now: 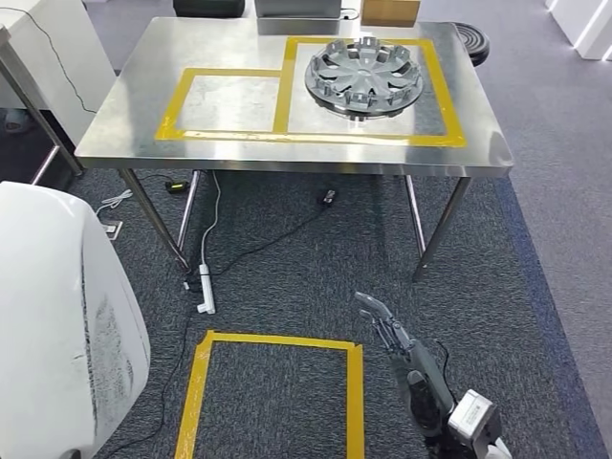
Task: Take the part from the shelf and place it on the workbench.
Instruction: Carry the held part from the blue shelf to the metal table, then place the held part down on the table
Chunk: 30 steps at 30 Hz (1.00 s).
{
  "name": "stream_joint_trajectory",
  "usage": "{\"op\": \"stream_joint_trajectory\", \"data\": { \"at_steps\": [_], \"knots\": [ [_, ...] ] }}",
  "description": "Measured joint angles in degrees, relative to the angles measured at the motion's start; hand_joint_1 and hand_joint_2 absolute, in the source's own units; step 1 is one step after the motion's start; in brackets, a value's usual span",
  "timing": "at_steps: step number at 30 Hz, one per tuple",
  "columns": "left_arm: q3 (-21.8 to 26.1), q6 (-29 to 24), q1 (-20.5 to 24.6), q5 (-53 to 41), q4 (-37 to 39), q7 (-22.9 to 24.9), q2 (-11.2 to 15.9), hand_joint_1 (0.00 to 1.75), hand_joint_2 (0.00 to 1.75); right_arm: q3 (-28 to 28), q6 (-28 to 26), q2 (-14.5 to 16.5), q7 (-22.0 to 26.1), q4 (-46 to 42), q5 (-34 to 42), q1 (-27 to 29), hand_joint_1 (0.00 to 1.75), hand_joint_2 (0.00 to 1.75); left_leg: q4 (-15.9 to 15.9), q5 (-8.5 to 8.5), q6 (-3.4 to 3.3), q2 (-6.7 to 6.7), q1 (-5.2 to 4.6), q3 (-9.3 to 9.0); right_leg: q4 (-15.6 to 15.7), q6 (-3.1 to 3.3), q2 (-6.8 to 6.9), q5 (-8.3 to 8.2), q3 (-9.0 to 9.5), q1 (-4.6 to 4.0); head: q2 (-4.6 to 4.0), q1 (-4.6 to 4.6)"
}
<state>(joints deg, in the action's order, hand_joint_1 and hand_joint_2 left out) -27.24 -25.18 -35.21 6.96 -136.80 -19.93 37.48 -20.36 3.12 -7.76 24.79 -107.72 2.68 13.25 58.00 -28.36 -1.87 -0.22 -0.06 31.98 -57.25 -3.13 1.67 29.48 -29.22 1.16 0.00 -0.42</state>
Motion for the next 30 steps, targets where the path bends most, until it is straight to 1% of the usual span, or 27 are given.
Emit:
{"op": "stream_joint_trajectory", "data": {
  "at_steps": [1, 2, 3, 5, 6, 7, 8, 9, 10, 11, 12, 13, 14, 16, 17, 18, 19, 21, 22, 23, 24, 25, 26, 27, 28, 29, 30],
  "knots": [
    [0.2, 0.2, -0.2, 0.1, 0.0, -0.1, -0.1, 1.75, 1.75, 0.0, 0.0, 0.0, 0.0, 0.0, 0.0, 0.0, 0.00, 0.00, -0.3, -0.02, -0.33, -0.04, 0.12, -0.28, -0.6, -0.24, -0.17, 0.12, -0.23, 0.03, 0.00, 0.06],
    [0.3, 0.3, -0.3, 0.1, 0.0, -0.1, -0.2, 1.75, 1.75, 0.0, 0.0, 0.0, 0.1, 0.0, 0.0, 0.0, 0.00, 0.00, -0.6, -0.07, -0.64, -0.07, 0.26, -0.61, -2.0, -0.39, -0.46, 0.83, -0.95, 0.04, 0.01, 0.20],
    [0.5, 0.5, -0.5, 0.2, 0.0, -0.2, -0.3, 1.75, 1.75, 0.0, 0.0, 0.0, 0.1, 0.0, -0.1, -0.1, 0.00, 0.00, -0.8, -0.14, -0.89, -0.11, 0.39, -0.90, -4.3, -0.42, -0.81, 2.18, -2.22, 0.05, 0.01, 0.35],
    [0.7, 0.8, -0.6, 0.4, 0.0, -0.2, -0.5, 1.75, 1.75, -0.2, 0.0, 0.0, 0.1, 0.1, -0.1, -0.1, 0.00, 0.00, -0.8, -0.28, -1.07, -0.19, 0.40, -1.02, -11.4, -0.41, -1.38, 5.62, -6.14, 0.05, 0.01, 0.58],
    [0.9, 0.9, -0.7, 0.5, 0.0, -0.2, -0.6, 1.75, 1.75, -0.2, 0.0, 0.0, 0.1, 0.1, -0.1, 0.0, 0.00, 0.00, -0.8, -0.42, -1.05, -0.27, 0.39, -1.12, -14.5, -0.42, -1.48, 6.73, -8.09, 0.05, 0.00, 0.61],
    [1.0, 1.0, -0.7, 0.6, 0.0, -0.2, -0.7, 1.75, 1.75, -0.3, 0.0, 0.0, 0.0, 0.2, -0.1, 0.0, 0.00, 0.00, -0.8, -0.60, -0.94, -0.37, 0.39, -1.32, -16.1, -0.42, -1.51, 6.83, -9.32, 0.06, 0.00, 0.61],
    [1.1, 1.2, -0.8, 0.7, 0.0, -0.3, -0.8, 1.75, 1.75, -0.4, 0.0, 0.0, 0.0, 0.3, -0.2, 0.1, 0.00, 0.00, -0.8, -0.85, -0.76, -0.47, 0.43, -1.66, -15.5, -0.41, -1.51, 5.68, -9.46, 0.08, 0.00, 0.62],
    [1.2, 1.3, -0.8, 0.9, 0.1, -0.3, -0.9, 1.75, 1.75, -0.4, 0.0, 0.0, 0.0, 0.3, -0.2, 0.1, 0.00, 0.00, -0.7, -1.17, -0.52, -0.56, 0.50, -2.15, -12.7, -0.36, -1.51, 3.50, -8.47, 0.11, 0.00, 0.63],
    [1.4, 1.5, -0.9, 1.0, 0.1, -0.4, -1.0, 1.75, 1.75, -0.4, 0.0, 0.0, -0.1, 0.4, -0.2, 0.0, 0.00, 0.00, -0.7, -1.55, -0.22, -0.61, 0.57, -2.65, -8.9, -0.29, -1.54, 1.14, -6.87, 0.15, 0.00, 0.64],
    [1.5, 1.9, -0.8, 1.1, 0.1, -0.3, -1.1, 1.75, 1.75, -0.5, 0.0, 0.0, -0.4, 0.4, -0.3, 0.0, 0.00, 0.00, -0.7, -1.92, 0.12, -0.66, 0.58, -3.07, -5.3, -0.17, -1.62, -0.13, -5.45, 0.10, 0.00, 0.62],
    [1.7, 2.3, -0.8, 1.3, 0.1, -0.2, -1.2, 1.75, 1.75, -0.5, 0.0, 0.0, -0.6, 0.4, -0.4, -0.1, 0.00, 0.00, -0.6, -2.24, 0.51, -0.71, 0.56, -3.26, -2.8, 0.17, -1.68, -0.56, -4.32, 0.03, 0.01, 0.64],
    [1.9, 2.7, -0.8, 1.4, 0.1, -0.1, -1.3, 1.75, 1.75, -0.6, -0.1, 0.1, -0.9, 0.4, -0.5, -0.2, 0.00, 0.00, -0.6, -2.47, 0.91, -0.75, 0.52, -3.40, -1.5, 0.62, -1.74, -0.40, -3.72, -0.08, 0.01, 0.62],
    [2.1, 3.1, -0.8, 1.4, 0.1, 0.0, -1.4, 1.75, 1.75, -0.6, -0.1, 0.1, -1.1, 0.4, -0.6, -0.2, 0.00, 0.00, -0.5, -2.54, 1.27, -0.81, 0.48, -3.52, -1.2, 1.13, -1.77, 0.15, -3.57, -0.19, 0.02, 0.60],
    [2.6, 3.7, -0.8, 1.2, 0.1, 0.1, -1.6, 1.75, 1.75, -0.6, -0.2, 0.2, -1.2, 0.3, -0.6, -0.2, 0.00, 0.00, 0.7, -2.42, 1.83, -0.76, 0.56, -3.49, -0.9, 2.12, -1.75, 0.13, -2.51, -0.10, 0.02, 0.57],
    [2.8, 3.9, -0.8, 1.1, 0.1, 0.1, -1.7, 1.75, 1.75, -0.6, -0.2, 0.2, -1.1, 0.3, -0.6, -0.2, 0.00, 0.00, 2.6, -2.28, 2.05, -0.67, 0.60, -2.70, -0.8, 2.51, -1.70, 0.43, -1.79, -0.03, 0.02, 0.45],
    [3.0, 4.0, -0.8, 1.0, 0.1, 0.0, -1.8, 1.75, 1.75, -0.6, -0.2, 0.3, -0.9, 0.3, -0.5, -0.2, 0.00, 0.00, 5.4, -2.42, 2.28, -0.56, 0.64, -1.10, -0.6, 2.82, -1.66, 0.82, -0.88, 0.05, 0.02, 0.32],
    [3.2, 4.0, -0.9, 0.8, 0.1, 0.0, -2.0, 1.75, 1.75, -0.5, -0.1, 0.3, -0.7, 0.3, -0.4, -0.2, 0.00, 0.00, 9.1, -3.05, 2.52, -0.45, 0.66, 1.25, -0.4, 3.01, -1.58, 1.32, -0.11, 0.06, 0.02, 0.19],
    [3.5, 4.0, -1.3, 0.6, 0.1, -0.1, -2.2, 1.75, 1.75, -0.5, -0.1, 0.3, -0.4, 0.3, -0.2, -0.1, 0.00, 0.00, 15.5, -5.87, 2.82, -0.39, 0.65, 6.26, -0.3, 3.08, -1.56, 2.56, 1.42, 0.05, 0.02, 0.03],
    [3.6, 4.0, -1.5, 0.4, 0.1, -0.1, -2.3, 1.75, 1.75, -0.5, -0.1, 0.3, -0.3, 0.4, -0.2, -0.1, 0.00, 0.00, 16.9, -7.24, 2.83, -0.37, 0.64, 8.08, -0.2, 3.06, -1.58, 3.29, 2.27, 0.05, 0.02, 0.01],
    [3.7, 3.9, -1.6, 0.3, 0.1, -0.1, -2.3, 1.75, 1.75, -0.5, -0.1, 0.3, -0.2, 0.4, -0.1, -0.1, 0.00, 0.00, 16.6, -7.87, 2.74, -0.37, 0.62, 9.10, -0.2, 3.04, -1.61, 4.09, 3.20, 0.04, 0.02, 0.00],
    [3.8, 3.9, -1.8, 0.3, 0.1, -0.1, -2.4, 1.75, 1.75, -0.5, 0.0, 0.3, -0.1, 0.4, -0.1, 0.0, 0.00, 0.00, 14.8, -7.30, 2.52, -0.35, 0.58, 9.45, -0.2, 3.02, -1.61, 4.96, 4.23, 0.04, 0.02, -0.02],
    [3.9, 3.9, -1.9, 0.3, 0.1, -0.1, -2.5, 1.75, 1.75, -0.5, 0.0, 0.3, 0.0, 0.4, 0.0, 0.0, 0.00, 0.00, 11.9, -5.07, 2.17, -0.33, 0.48, 9.38, -0.1, 2.96, -1.59, 5.92, 5.32, 0.04, 0.02, -0.04],
    [3.9, 3.9, -2.1, 0.2, 0.1, -0.2, -2.5, 1.75, 1.75, -0.5, 0.2, 0.3, 0.1, 0.5, 0.1, 0.0, 0.00, 0.00, 8.7, -1.34, 1.77, -0.30, 0.28, 9.26, 0.0, 2.82, -1.55, 6.88, 6.36, 0.01, 0.02, -0.08],
    [4.0, 3.9, -2.1, 0.3, 0.1, -0.1, -2.6, 1.75, 1.75, -0.5, 0.3, 0.3, 0.1, 0.5, 0.2, -0.1, 0.00, 0.00, 6.3, 1.67, 1.43, -0.25, 0.05, 9.10, 0.2, 2.52, -1.58, 7.76, 7.25, -0.03, 0.01, -0.16],
    [4.0, 3.9, -2.1, 0.3, 0.1, 0.0, -2.6, 1.75, 1.75, -0.5, 0.4, 0.3, 0.0, 0.4, 0.3, -0.1, 0.00, 0.00, 4.8, 3.89, 1.16, -0.21, -0.19, 8.93, 0.6, 2.12, -1.58, 8.49, 7.99, -0.04, 0.01, -0.30],
    [4.0, 3.9, -2.2, 0.3, 0.1, 0.1, -2.7, 1.75, 1.75, -0.5, 0.4, 0.4, 0.0, 0.3, 0.3, -0.2, 0.00, 0.00, 4.2, 4.68, 0.94, -0.24, -0.37, 8.70, 1.0, 1.59, -1.57, 8.76, 8.80, -0.06, 0.01, -0.37],
    [4.1, 3.9, -2.2, 0.3, 0.1, 0.2, -2.8, 1.75, 1.75, -0.5, 0.3, 0.4, -0.1, 0.2, 0.2, -0.2, 0.00, 0.00, 3.9, 3.93, 0.67, -0.32, -0.44, 8.11, 1.1, 1.01, -1.60, 8.46, 9.39, -0.06, 0.01, -0.42]
  ]
}}
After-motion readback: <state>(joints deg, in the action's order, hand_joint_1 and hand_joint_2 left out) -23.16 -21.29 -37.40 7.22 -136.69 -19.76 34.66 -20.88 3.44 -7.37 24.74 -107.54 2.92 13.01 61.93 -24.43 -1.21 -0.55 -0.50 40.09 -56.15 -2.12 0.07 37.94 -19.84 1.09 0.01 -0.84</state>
